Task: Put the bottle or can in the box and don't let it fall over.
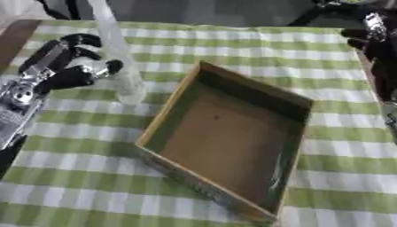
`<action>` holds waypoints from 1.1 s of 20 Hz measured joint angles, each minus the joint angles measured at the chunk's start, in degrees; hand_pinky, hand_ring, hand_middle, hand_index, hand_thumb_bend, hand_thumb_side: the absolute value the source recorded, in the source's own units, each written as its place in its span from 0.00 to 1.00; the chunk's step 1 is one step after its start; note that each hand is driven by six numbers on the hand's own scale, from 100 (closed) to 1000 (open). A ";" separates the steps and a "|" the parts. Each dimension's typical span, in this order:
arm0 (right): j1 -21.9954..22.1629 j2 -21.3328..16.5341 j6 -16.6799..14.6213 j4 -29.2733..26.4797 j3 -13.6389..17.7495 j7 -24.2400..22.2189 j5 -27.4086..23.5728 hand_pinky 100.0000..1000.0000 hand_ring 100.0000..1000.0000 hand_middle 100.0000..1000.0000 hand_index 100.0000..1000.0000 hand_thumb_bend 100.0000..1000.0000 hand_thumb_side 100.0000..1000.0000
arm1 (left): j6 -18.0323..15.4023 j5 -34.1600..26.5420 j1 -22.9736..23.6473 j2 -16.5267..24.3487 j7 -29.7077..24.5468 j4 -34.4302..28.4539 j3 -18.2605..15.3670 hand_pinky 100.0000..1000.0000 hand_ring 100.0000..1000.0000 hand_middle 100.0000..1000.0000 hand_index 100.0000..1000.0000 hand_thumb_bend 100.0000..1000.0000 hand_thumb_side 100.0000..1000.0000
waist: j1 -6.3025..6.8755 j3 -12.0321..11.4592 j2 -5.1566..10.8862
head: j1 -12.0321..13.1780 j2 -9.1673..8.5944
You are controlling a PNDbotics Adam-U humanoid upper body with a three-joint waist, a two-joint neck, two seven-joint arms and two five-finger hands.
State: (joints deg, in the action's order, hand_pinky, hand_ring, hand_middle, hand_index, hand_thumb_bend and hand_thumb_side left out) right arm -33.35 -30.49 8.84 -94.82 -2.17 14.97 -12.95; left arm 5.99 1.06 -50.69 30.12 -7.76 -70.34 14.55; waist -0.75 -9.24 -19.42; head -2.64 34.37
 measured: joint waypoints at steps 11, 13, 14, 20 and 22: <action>-0.44 0.03 0.01 0.00 0.00 -0.01 -0.27 0.88 0.78 0.89 0.85 0.00 0.75 | -1.11 1.51 -2.77 -1.97 1.47 3.43 -1.34 1.00 0.72 0.77 0.82 0.58 0.38 | -0.10 0.21 -0.51 | 0.25 -0.45; -0.45 0.05 0.01 0.00 0.00 -0.01 -0.28 0.88 0.78 0.89 0.85 0.00 0.75 | -1.35 1.63 -3.18 -2.24 2.04 4.02 -1.55 1.00 0.72 0.77 0.82 0.58 0.38 | -0.10 0.30 -0.69 | 0.30 -0.70; -0.47 0.06 0.01 0.00 0.00 -0.01 -0.29 0.88 0.78 0.89 0.85 0.00 0.75 | -1.46 1.73 -3.42 -2.50 2.31 4.31 -1.71 1.00 0.72 0.77 0.82 0.58 0.38 | -0.11 0.33 -0.74 | 0.33 -0.76; -0.82 0.33 0.01 0.00 0.00 -0.03 -0.43 0.88 0.78 0.89 0.85 0.00 0.75 | -2.11 2.72 -4.87 -3.57 3.21 6.16 -2.15 1.00 0.72 0.77 0.82 0.58 0.37 | -0.39 0.71 -1.38 | 0.53 -1.28; -0.94 0.51 0.01 0.00 0.00 -0.03 -0.44 0.88 0.78 0.89 0.85 0.00 0.76 | -2.33 3.06 -5.32 -3.95 3.43 6.78 -2.39 1.00 0.72 0.77 0.82 0.58 0.37 | -0.44 0.75 -1.50 | 0.55 -1.44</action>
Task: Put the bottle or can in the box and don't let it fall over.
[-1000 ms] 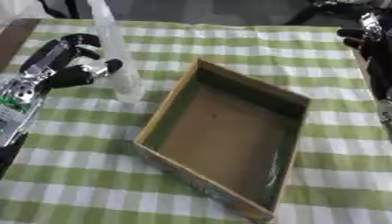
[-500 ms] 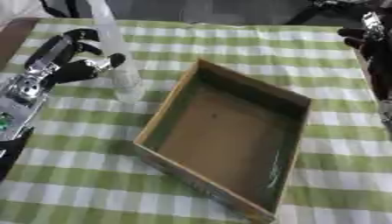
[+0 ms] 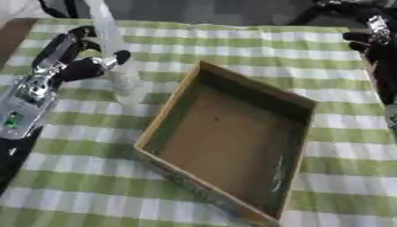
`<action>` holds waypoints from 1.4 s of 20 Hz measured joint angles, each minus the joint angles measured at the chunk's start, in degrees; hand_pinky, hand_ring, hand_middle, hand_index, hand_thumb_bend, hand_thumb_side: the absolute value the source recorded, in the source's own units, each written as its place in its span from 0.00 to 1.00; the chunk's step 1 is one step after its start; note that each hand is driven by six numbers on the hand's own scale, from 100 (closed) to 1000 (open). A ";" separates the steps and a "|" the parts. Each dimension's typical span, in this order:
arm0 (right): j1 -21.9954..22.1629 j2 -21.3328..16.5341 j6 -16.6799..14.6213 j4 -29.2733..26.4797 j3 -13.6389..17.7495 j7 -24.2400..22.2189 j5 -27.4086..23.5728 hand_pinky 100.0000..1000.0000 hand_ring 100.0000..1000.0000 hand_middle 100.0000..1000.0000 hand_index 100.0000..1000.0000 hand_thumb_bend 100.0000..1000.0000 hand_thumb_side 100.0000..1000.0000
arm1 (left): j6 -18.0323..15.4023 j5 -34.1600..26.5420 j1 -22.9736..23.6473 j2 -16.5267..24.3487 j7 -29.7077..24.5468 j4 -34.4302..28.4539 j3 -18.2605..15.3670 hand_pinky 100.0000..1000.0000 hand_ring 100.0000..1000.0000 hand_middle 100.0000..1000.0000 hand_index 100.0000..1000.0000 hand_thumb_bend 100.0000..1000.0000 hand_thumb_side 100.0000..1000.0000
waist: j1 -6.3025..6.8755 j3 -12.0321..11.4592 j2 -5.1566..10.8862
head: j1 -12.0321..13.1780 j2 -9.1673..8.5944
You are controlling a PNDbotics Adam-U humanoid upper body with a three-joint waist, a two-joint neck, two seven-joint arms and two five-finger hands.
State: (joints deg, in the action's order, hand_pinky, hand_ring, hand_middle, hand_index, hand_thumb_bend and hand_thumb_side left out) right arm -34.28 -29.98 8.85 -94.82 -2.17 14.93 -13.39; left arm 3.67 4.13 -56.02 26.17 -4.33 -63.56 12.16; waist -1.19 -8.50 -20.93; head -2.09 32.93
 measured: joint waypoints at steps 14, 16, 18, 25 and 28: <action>-0.53 0.07 0.01 0.00 -0.02 -0.08 -0.06 0.88 0.78 0.89 0.85 0.00 0.76 | -1.21 1.78 -1.96 -1.39 0.87 2.32 -0.47 1.00 0.72 0.77 0.81 0.59 0.37 | -0.27 0.66 -1.29 | 0.42 -0.95; -0.54 0.08 0.02 0.00 -0.02 -0.10 -0.06 0.88 0.78 0.89 0.85 0.00 0.76 | -1.43 2.08 -2.18 -1.57 0.98 2.57 -0.55 1.00 0.72 0.77 0.80 0.59 0.36 | -0.17 0.78 -1.40 | 0.53 -1.20; -0.55 0.08 0.04 0.00 -0.02 -0.12 -0.06 0.88 0.78 0.89 0.85 0.00 0.76 | -1.66 2.33 -2.37 -1.57 0.95 2.76 -0.58 1.00 0.72 0.76 0.80 0.59 0.36 | -0.08 0.86 -1.54 | 0.53 -1.28; -0.71 0.09 0.07 0.00 -0.05 -0.24 -0.06 0.88 0.78 0.89 0.85 0.00 0.76 | -2.08 2.88 -2.47 -2.08 0.90 3.08 -0.61 1.00 0.71 0.75 0.80 0.60 0.35 | 0.07 1.20 -1.74 | 0.52 -1.40; -0.99 0.23 0.02 0.00 -0.10 -0.36 -0.06 0.88 0.78 0.89 0.85 0.00 0.76 | -2.04 3.61 -2.63 -2.34 1.46 3.51 -0.74 1.00 0.70 0.74 0.79 0.60 0.33 | 0.02 1.43 -1.76 | 0.59 -1.86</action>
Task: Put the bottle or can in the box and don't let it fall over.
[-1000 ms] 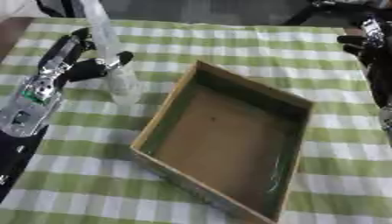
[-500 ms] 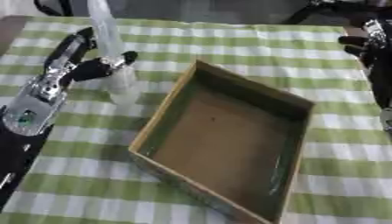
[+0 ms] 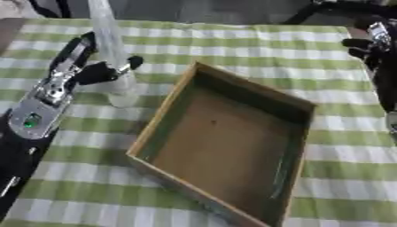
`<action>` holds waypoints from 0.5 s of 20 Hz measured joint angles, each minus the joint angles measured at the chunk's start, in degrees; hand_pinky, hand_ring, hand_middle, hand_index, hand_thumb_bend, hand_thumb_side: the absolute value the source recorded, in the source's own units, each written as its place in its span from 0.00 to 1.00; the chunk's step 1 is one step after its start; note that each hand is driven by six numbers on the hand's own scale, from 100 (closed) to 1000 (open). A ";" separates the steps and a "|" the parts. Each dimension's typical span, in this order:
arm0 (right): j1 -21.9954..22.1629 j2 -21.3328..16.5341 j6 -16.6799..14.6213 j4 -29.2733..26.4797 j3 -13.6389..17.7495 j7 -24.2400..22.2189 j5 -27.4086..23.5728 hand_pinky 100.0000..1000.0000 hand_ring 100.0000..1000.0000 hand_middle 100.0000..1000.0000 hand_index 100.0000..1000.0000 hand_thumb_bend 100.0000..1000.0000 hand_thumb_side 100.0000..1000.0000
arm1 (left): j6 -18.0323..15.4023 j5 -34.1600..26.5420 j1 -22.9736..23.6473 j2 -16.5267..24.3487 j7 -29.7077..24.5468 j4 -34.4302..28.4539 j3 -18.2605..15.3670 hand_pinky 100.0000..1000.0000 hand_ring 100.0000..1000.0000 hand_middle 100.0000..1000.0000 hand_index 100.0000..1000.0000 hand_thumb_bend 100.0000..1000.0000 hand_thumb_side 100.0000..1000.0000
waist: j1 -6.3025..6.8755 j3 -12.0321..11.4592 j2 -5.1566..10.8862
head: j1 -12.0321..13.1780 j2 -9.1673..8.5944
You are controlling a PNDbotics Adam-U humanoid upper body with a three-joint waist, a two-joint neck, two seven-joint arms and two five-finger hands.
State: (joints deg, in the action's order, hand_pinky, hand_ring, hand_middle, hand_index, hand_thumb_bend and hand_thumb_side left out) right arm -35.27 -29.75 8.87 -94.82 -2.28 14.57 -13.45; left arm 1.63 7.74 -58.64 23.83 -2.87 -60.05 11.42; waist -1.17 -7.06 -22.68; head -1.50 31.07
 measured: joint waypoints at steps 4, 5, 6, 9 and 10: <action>-0.05 0.27 -0.02 0.00 -0.22 -0.15 0.00 0.88 0.78 0.89 0.85 0.00 0.76 | -0.01 1.40 -0.30 -0.67 1.07 0.70 0.00 1.00 0.69 0.71 0.77 0.61 0.31 | -0.11 0.23 -0.19 | 0.26 -0.21; -0.05 0.27 -0.02 0.00 -0.22 -0.15 0.00 0.88 0.78 0.89 0.85 0.00 0.76 | -0.06 1.68 -0.30 -0.74 1.33 0.75 0.00 1.00 0.69 0.71 0.77 0.61 0.31 | -0.13 0.26 -0.23 | 0.31 -0.23; -0.05 0.27 -0.01 0.00 -0.22 -0.15 0.00 0.88 0.78 0.89 0.85 0.00 0.76 | -0.12 1.92 -0.30 -0.74 1.51 0.88 0.00 1.00 0.69 0.72 0.77 0.61 0.31 | -0.13 0.27 -0.25 | 0.34 -0.23; -0.05 0.28 -0.01 0.01 -0.22 -0.17 0.00 0.88 0.78 0.89 0.85 0.00 0.76 | -0.29 2.20 -0.30 -0.75 1.79 1.08 0.00 1.00 0.69 0.74 0.80 0.62 0.34 | -0.13 0.27 -0.26 | 0.36 -0.27; -0.05 0.28 -0.01 0.01 -0.22 -0.18 -0.01 0.88 0.78 0.89 0.85 0.00 0.76 | -0.39 2.27 -0.30 -0.75 1.82 1.09 0.00 1.00 0.69 0.73 0.79 0.62 0.34 | -0.13 0.27 -0.27 | 0.36 -0.30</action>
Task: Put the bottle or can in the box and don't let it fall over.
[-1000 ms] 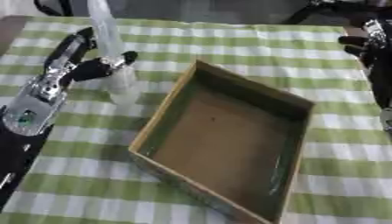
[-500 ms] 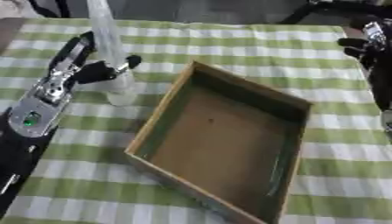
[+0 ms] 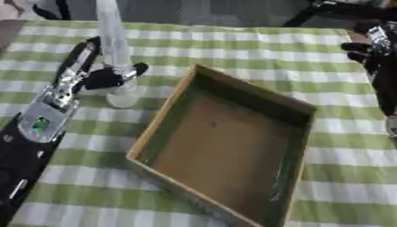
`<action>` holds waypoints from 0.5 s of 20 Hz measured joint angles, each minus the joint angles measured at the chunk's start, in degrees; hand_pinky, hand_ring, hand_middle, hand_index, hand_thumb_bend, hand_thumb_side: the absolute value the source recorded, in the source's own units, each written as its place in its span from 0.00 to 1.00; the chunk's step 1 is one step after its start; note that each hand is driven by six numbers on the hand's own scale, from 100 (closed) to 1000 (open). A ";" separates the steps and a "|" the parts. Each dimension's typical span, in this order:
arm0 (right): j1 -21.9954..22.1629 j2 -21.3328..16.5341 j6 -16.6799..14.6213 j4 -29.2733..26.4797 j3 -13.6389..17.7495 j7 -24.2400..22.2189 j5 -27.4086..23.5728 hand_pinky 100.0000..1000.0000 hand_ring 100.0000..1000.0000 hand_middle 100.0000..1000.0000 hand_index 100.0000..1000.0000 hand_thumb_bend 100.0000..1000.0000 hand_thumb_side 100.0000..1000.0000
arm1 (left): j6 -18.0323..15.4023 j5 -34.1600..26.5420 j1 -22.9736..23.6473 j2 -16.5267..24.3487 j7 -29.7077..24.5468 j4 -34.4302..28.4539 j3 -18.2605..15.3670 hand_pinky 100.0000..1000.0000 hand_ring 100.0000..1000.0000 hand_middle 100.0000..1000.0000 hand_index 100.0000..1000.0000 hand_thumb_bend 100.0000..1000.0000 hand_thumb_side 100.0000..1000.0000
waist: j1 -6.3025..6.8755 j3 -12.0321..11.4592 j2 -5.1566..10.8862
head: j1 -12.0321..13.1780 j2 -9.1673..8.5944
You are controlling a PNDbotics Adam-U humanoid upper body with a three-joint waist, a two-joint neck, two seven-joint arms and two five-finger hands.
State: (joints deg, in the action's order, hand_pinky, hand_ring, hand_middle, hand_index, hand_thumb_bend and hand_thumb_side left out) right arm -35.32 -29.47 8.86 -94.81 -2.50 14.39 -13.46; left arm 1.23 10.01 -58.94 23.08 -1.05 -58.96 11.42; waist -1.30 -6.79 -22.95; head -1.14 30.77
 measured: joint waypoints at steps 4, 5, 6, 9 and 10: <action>0.00 0.01 -0.01 0.03 0.00 -0.03 0.00 0.88 0.78 0.89 0.85 0.00 0.76 | -0.28 0.15 0.00 -0.04 0.07 0.26 0.00 1.00 0.68 0.69 0.77 0.62 0.32 | -0.10 0.01 0.00 | 0.03 -0.15; 0.00 0.01 -0.01 0.06 0.00 -0.03 0.00 0.88 0.78 0.89 0.85 0.00 0.76 | -0.29 0.17 0.00 -0.10 0.08 0.28 0.00 1.00 0.68 0.69 0.77 0.63 0.33 | -0.16 0.01 0.00 | 0.04 -0.15; 0.00 0.01 -0.01 0.11 0.00 -0.03 0.00 0.88 0.78 0.89 0.85 0.00 0.76 | -0.29 0.19 0.00 -0.21 0.09 0.28 0.00 1.00 0.69 0.70 0.78 0.63 0.34 | -0.19 0.01 0.00 | 0.04 -0.15; 0.00 0.01 -0.01 0.22 0.01 -0.03 -0.03 0.88 0.78 0.89 0.85 0.00 0.76 | -0.47 0.20 0.02 -0.25 -0.44 0.25 0.04 1.00 0.71 0.74 0.80 0.64 0.39 | -0.19 -0.01 -0.01 | 0.03 -0.15; 0.01 0.01 -0.01 0.28 0.01 -0.03 -0.13 0.88 0.78 0.89 0.85 0.00 0.76 | -0.50 0.19 0.02 -0.24 -0.86 0.18 0.06 1.00 0.72 0.74 0.81 0.65 0.41 | -0.19 -0.06 -0.01 | 0.00 -0.13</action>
State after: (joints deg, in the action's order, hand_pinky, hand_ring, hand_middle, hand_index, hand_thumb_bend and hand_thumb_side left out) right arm -35.31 -29.46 8.84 -94.53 -2.49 14.36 -13.58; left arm 0.73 10.20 -58.92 22.84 -1.91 -58.77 11.48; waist -1.49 -6.86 -22.96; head -1.15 30.64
